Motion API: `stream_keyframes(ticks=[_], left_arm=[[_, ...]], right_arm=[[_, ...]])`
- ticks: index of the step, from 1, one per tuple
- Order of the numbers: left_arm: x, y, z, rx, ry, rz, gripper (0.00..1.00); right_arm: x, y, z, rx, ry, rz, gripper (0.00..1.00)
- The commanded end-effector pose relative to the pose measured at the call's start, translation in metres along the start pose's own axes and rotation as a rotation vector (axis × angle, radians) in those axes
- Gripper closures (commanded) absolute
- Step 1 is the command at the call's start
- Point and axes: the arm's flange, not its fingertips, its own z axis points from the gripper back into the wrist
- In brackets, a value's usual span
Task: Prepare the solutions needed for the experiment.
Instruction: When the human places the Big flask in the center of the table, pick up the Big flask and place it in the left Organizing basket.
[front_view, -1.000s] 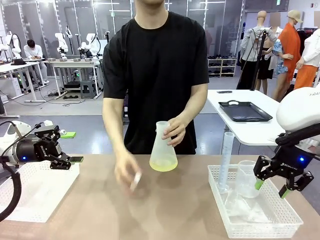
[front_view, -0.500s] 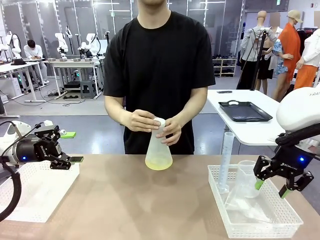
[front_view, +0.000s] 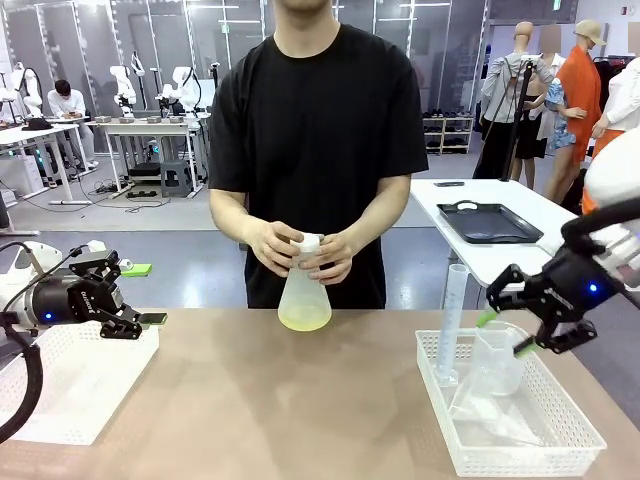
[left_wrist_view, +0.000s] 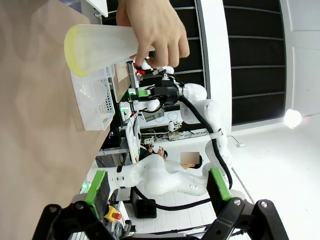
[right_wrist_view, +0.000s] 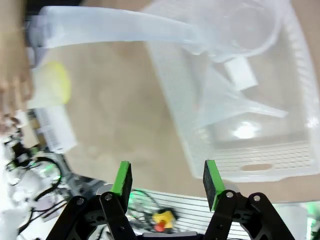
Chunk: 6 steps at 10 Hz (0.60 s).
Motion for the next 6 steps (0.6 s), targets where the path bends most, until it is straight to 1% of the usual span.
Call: stream_keyframes(ticks=[1, 4, 5, 6], left_arm=[[0.0012, -0.0018, -0.0012, -0.011, -0.009, -0.004, 0.00], [0.0012, -0.0018, -0.0012, -0.011, -0.009, -0.004, 0.00], [0.0012, -0.0018, -0.0012, -0.011, -0.009, -0.004, 0.00], [0.0012, -0.0018, -0.0012, -0.011, -0.009, -0.004, 0.00]], right_arm=[[0.0004, -0.0017, 0.0014, 0.244, 0.071, -0.011, 0.27], [-0.0018, -0.0021, 0.0014, 0.535, 0.165, -0.063, 0.27], [-0.0050, -0.0033, 0.0012, 0.614, 0.185, -0.065, 0.27], [-0.0086, -0.0057, 0.0001, 0.669, 0.181, -0.029, 0.27]])
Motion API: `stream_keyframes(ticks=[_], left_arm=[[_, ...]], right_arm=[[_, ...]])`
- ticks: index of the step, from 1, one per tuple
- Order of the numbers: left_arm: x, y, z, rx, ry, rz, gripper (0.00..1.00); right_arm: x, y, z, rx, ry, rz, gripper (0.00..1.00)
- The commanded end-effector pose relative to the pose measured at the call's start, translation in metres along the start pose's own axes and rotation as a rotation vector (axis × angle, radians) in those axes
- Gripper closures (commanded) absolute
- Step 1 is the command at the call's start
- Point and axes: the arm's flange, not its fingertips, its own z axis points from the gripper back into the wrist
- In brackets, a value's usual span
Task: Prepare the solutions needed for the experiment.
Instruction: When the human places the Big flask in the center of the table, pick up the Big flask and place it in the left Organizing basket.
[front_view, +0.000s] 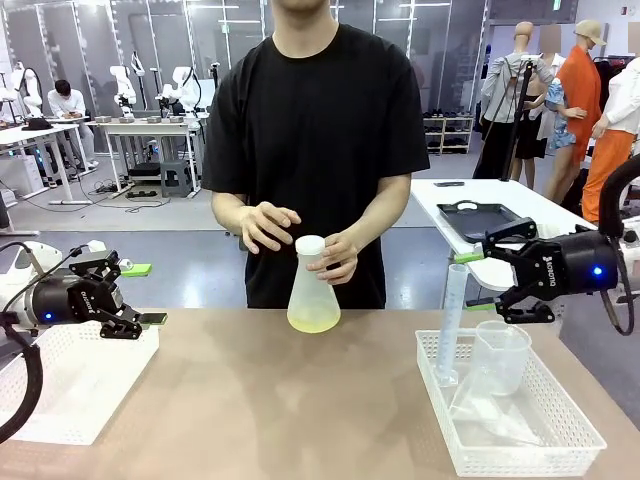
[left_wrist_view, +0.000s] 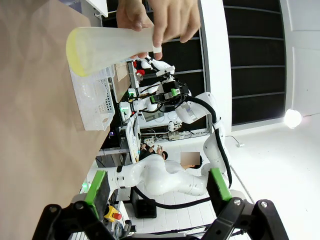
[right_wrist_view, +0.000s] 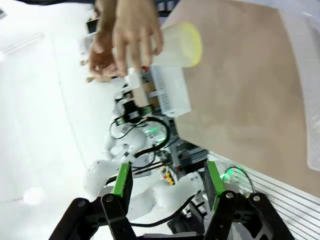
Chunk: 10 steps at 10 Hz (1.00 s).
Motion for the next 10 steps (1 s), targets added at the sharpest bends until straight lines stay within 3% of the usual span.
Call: stream_keyframes(ticks=[1, 4, 5, 10], left_arm=[[0.001, -0.002, -0.001, -0.011, -0.008, -0.004, 0.00], [0.001, -0.002, -0.001, -0.011, -0.008, -0.004, 0.00], [0.001, -0.002, -0.001, -0.011, -0.008, -0.004, 0.00], [0.001, -0.002, -0.001, -0.011, -0.008, -0.004, 0.00]], right_arm=[[0.000, -0.017, 0.000, 0.097, 0.061, 0.049, 0.27], [-0.003, -0.032, -0.002, 0.231, 0.098, 0.081, 0.27], [-0.004, -0.038, -0.004, 0.269, 0.168, 0.087, 0.27], [-0.003, -0.047, -0.015, 0.292, 0.225, 0.099, 0.27]])
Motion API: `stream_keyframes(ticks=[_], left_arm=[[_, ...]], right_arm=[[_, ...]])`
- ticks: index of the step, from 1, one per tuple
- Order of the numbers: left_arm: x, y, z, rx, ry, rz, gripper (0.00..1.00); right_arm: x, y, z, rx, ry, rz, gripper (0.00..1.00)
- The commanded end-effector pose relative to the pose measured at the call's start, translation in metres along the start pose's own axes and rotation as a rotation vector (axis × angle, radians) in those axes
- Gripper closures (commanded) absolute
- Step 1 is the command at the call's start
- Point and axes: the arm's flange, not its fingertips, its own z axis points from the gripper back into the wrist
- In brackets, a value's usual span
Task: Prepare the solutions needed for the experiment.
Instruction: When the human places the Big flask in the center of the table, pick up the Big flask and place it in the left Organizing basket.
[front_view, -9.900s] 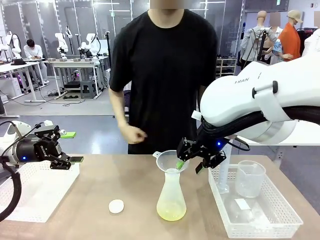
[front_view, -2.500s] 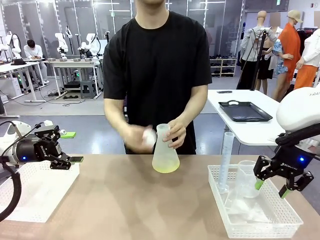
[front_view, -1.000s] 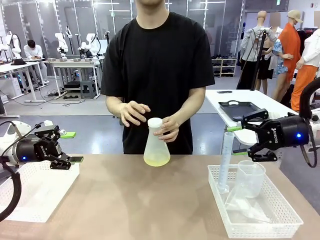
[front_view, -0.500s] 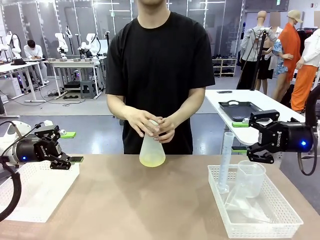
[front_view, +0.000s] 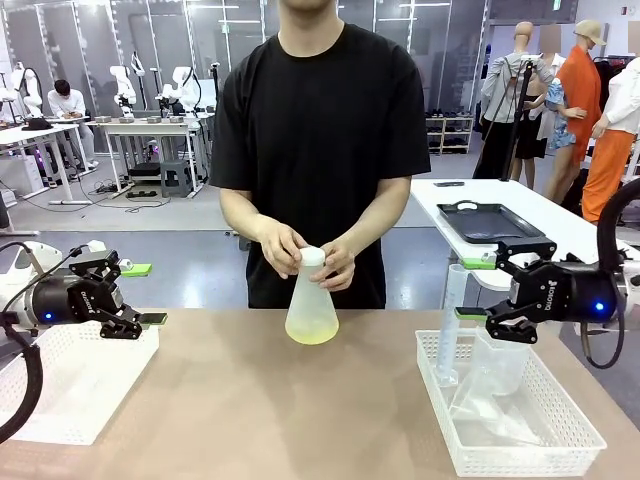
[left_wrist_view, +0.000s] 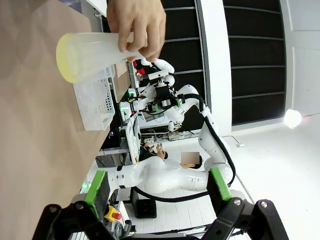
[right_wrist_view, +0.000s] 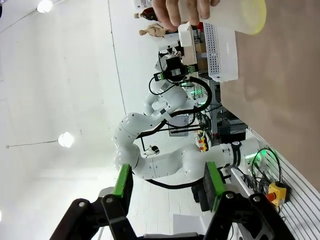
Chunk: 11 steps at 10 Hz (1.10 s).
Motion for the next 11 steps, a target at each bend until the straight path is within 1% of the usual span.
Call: stream_keyframes(ticks=[1, 4, 5, 11], left_arm=[[0.0012, -0.0018, -0.0013, -0.011, -0.008, -0.004, 0.00], [0.0012, -0.0018, -0.0013, -0.011, -0.008, -0.004, 0.00], [0.0012, -0.0018, -0.0013, -0.011, -0.008, -0.004, 0.00], [0.0012, -0.0018, -0.0013, -0.011, -0.008, -0.004, 0.00]], right_arm=[[-0.0059, -0.0040, -0.0022, -0.002, -0.003, 0.031, 0.27], [-0.0085, -0.0027, -0.0061, -0.056, 0.003, 0.023, 0.27], [0.0001, -0.0005, -0.0029, -0.012, 0.004, 0.005, 0.27], [0.0001, -0.0005, -0.0029, -0.012, 0.004, 0.005, 0.27]])
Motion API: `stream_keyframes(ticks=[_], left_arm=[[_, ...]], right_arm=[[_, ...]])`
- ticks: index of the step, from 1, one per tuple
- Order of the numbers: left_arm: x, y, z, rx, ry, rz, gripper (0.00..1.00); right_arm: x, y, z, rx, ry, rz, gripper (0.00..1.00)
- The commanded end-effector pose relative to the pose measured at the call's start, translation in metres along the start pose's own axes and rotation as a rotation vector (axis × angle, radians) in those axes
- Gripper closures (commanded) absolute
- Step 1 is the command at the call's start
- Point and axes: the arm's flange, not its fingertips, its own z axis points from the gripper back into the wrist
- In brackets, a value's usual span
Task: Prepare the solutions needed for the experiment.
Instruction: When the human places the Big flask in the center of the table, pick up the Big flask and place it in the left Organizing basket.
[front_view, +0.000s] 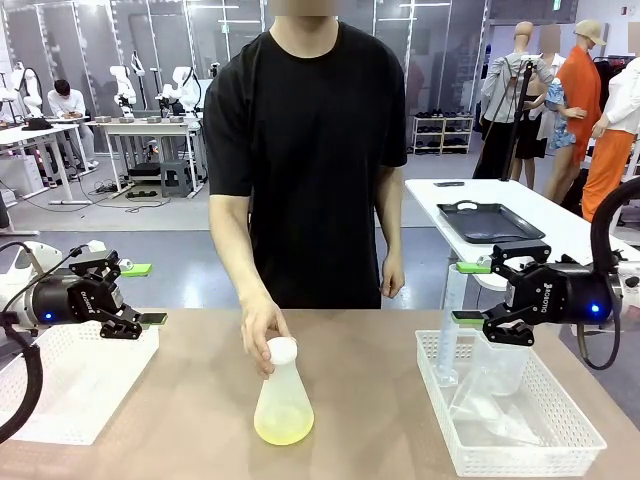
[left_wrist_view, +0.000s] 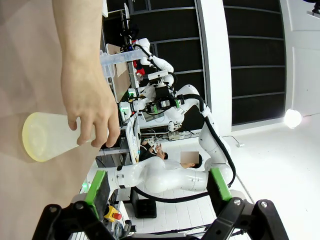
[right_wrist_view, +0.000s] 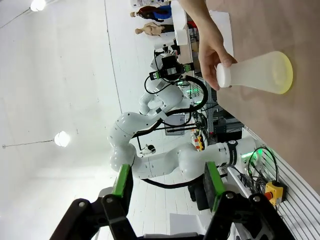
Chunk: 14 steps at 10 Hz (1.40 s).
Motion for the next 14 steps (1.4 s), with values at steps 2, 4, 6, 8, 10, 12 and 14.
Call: stream_keyframes(ticks=[2, 4, 6, 8, 10, 12, 14], left_arm=[[0.001, -0.002, -0.001, -0.011, -0.008, -0.004, 0.00], [0.001, -0.002, -0.001, -0.011, -0.008, -0.004, 0.00], [0.016, -0.001, -0.011, 0.027, 0.034, -0.016, 0.00], [0.045, -0.003, -0.038, 0.034, 0.111, -0.156, 0.00], [0.073, 0.000, -0.061, 0.059, 0.175, -0.280, 0.00], [0.095, 0.007, -0.085, 0.059, 0.260, -0.391, 0.00], [0.108, 0.008, -0.102, 0.030, 0.281, -0.503, 0.00]], right_arm=[[0.000, 0.001, 0.000, 0.008, -0.001, 0.000, 0.27], [0.000, 0.001, 0.000, 0.008, -0.001, 0.000, 0.27], [0.000, 0.001, 0.000, 0.008, -0.001, 0.000, 0.27], [0.000, 0.001, 0.000, 0.008, -0.001, 0.000, 0.27], [0.000, 0.001, 0.000, 0.008, -0.001, 0.000, 0.27], [0.000, 0.001, 0.000, 0.008, -0.001, 0.000, 0.27], [0.000, 0.001, 0.000, 0.008, -0.001, 0.000, 0.27]])
